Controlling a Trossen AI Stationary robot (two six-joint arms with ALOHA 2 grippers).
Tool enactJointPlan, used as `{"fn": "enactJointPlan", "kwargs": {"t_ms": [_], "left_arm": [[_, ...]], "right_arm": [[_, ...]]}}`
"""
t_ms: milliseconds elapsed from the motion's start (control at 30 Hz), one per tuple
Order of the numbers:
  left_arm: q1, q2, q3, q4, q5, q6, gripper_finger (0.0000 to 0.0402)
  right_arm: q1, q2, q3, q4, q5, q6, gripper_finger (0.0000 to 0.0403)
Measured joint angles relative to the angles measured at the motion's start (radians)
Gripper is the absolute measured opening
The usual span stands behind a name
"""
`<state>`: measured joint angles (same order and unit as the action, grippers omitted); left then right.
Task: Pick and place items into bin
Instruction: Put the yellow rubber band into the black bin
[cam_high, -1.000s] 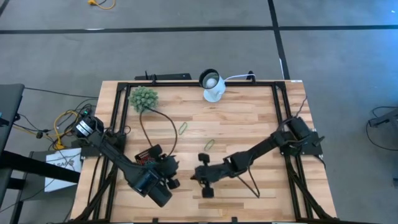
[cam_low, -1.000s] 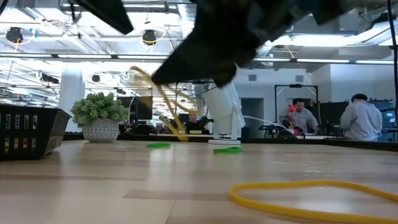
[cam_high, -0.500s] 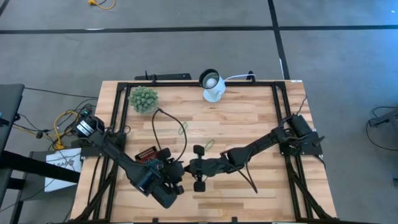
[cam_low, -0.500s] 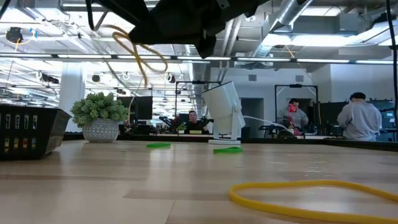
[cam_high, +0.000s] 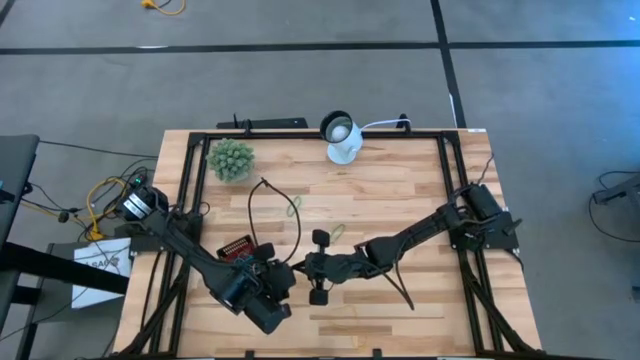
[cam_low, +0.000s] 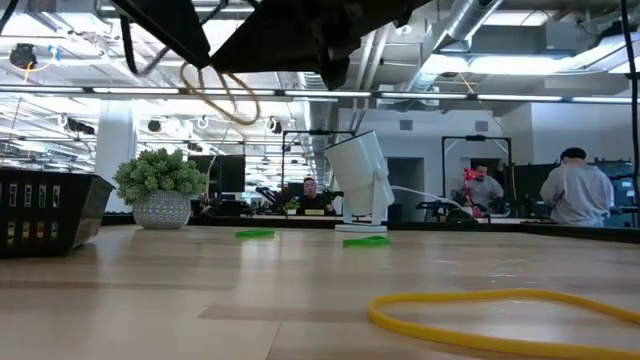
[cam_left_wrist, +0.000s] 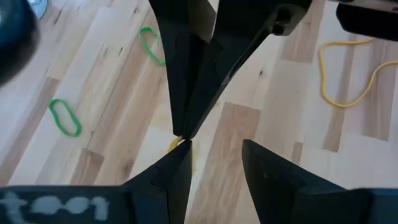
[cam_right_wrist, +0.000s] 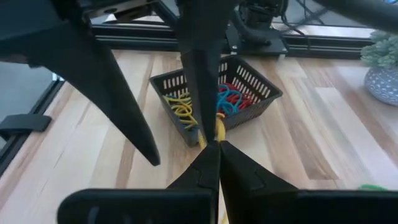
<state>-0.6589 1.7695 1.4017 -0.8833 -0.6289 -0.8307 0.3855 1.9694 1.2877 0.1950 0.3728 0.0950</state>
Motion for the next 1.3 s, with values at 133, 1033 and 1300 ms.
{"fn": "enactJointPlan", "kwargs": {"t_ms": [133, 1033, 1300], "left_arm": [[0.014, 0.000, 0.000, -0.004, -0.003, -0.001, 0.0135], [0.046, 0.000, 0.000, -0.025, 0.045, 0.032, 0.0135], [0.045, 0.000, 0.001, -0.025, 0.084, 0.036, 0.0116]], "right_arm": [[0.000, 0.000, 0.000, -0.001, -0.002, 0.000, 0.0000], [0.006, -0.001, 0.000, 0.034, -0.053, -0.025, 0.0000], [0.005, -0.001, 0.000, 0.029, -0.053, -0.025, 0.0000]]}}
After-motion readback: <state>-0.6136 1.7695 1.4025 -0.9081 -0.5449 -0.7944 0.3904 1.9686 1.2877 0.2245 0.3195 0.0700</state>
